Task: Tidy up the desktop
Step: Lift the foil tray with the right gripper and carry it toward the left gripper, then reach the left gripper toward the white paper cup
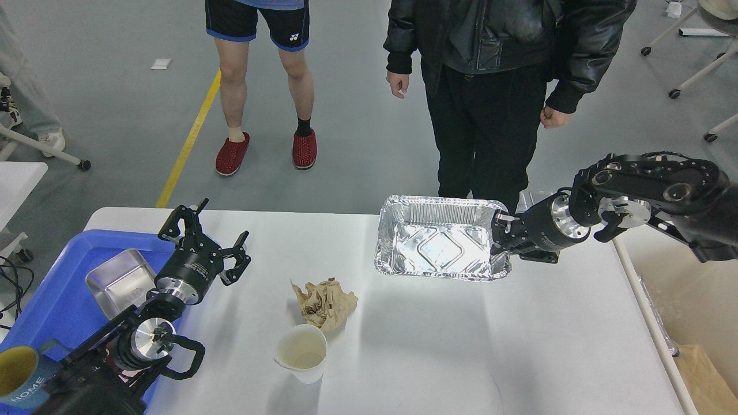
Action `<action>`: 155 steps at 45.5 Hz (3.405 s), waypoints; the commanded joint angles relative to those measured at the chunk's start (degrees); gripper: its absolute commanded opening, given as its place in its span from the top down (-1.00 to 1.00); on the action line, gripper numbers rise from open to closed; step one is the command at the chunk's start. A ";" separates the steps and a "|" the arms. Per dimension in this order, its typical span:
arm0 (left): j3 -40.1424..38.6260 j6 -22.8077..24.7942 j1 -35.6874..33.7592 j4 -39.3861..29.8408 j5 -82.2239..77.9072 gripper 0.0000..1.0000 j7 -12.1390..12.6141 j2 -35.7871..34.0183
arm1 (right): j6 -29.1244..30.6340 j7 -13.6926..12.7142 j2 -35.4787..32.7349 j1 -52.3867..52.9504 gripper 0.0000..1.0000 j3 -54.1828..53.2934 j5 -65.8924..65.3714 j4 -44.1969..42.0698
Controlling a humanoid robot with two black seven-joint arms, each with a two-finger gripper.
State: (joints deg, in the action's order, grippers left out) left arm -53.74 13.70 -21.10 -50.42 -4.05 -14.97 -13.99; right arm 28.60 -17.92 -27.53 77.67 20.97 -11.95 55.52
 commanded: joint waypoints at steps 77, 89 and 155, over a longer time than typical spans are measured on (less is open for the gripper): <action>4.25 -10.87 0.80 -13.72 -0.17 -0.94 3.62 -5.07 | 1.19 1.75 -1.83 -2.26 1.00 -9.37 2.55 1.35; 12.85 -14.14 5.98 -32.96 -0.08 -0.94 10.93 -29.46 | 1.10 1.75 -1.30 -2.79 1.00 -9.45 2.11 1.35; 24.37 -0.60 -5.34 -47.14 -31.71 -0.90 31.40 -50.27 | -0.13 1.75 0.55 -3.32 1.00 -10.07 2.11 1.35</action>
State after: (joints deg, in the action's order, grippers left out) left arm -32.11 13.03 -22.50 -98.85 -29.45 11.13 -71.82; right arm 28.58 -16.18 -26.96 74.37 10.89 -9.84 56.80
